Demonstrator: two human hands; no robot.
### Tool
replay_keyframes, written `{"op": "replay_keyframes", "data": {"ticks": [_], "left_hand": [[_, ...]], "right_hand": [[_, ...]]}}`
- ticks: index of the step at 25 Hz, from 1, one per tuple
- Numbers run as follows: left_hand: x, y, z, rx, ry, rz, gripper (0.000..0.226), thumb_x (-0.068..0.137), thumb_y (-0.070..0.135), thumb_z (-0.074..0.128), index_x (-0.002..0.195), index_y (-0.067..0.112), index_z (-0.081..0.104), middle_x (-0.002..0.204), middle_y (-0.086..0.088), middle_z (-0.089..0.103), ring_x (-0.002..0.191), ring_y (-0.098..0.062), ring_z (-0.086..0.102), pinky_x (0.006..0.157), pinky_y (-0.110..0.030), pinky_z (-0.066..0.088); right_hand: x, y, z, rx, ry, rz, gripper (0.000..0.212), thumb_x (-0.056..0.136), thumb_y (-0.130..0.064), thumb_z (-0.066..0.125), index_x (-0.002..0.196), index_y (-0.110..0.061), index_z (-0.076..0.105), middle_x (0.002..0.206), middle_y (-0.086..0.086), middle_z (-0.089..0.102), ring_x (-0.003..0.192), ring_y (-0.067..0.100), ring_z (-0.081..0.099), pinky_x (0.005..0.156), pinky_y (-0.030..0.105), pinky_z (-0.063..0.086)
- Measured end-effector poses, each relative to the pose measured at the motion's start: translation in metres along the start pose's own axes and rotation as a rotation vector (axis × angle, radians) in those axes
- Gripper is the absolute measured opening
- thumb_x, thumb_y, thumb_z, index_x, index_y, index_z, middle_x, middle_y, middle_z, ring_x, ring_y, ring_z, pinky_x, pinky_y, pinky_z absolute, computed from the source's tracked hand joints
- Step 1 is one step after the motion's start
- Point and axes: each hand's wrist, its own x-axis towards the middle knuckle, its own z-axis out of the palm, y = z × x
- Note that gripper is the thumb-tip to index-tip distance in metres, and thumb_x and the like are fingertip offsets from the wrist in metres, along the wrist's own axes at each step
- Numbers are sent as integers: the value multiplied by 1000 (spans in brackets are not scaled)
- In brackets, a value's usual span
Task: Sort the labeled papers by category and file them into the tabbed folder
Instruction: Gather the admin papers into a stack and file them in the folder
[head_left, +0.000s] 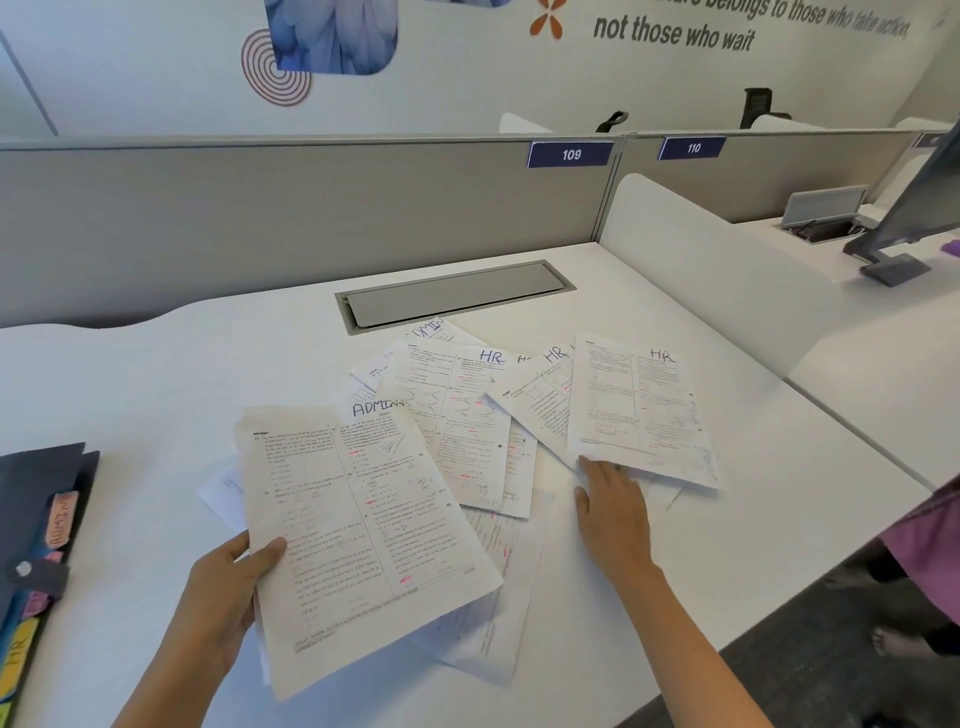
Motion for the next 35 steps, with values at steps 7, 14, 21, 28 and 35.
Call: {"op": "replay_keyframes", "data": {"ticks": [7,14,21,28,35], "left_hand": [[1,-2,-1,-14,12,-8,39,94,3,52,132,3,52,112,-16,66,98,-39,62,90,-53,48],[0,3,-7,-19,41,-7,41,95,3,51,136,3,49,114,-17,64,97,-39,61,89,-53,48],[-2,9,-9,-8,51,6,39,94,3,51,133,4,51,113,-17,65,95,-38,63,85,-51,49],[-2,7,-19,-28,78,12,39,94,2,51,133,3,51,113,-17,65,98,-38,62,91,-52,48],[-1,8,-13,-34,69,15,39,94,2,51,134,4,51,115,-17,65,97,-38,62,87,-51,49]], "right_hand": [[50,40,2,-109,-138,178,47,93,-7,44,139,-11,42,141,15,45,134,35,36,106,48,34],[49,-14,-28,123,127,325,29,87,-5,56,114,5,56,103,27,58,100,41,51,88,42,40],[23,-118,-12,134,-205,497,73,81,-60,59,122,-1,42,124,16,51,116,34,46,95,40,39],[40,-115,-10,579,-63,534,12,85,-14,59,75,-6,58,75,8,61,75,29,59,66,33,47],[64,-57,-40,862,212,712,19,87,-17,61,77,-1,65,71,10,59,72,27,52,63,29,40]]}}
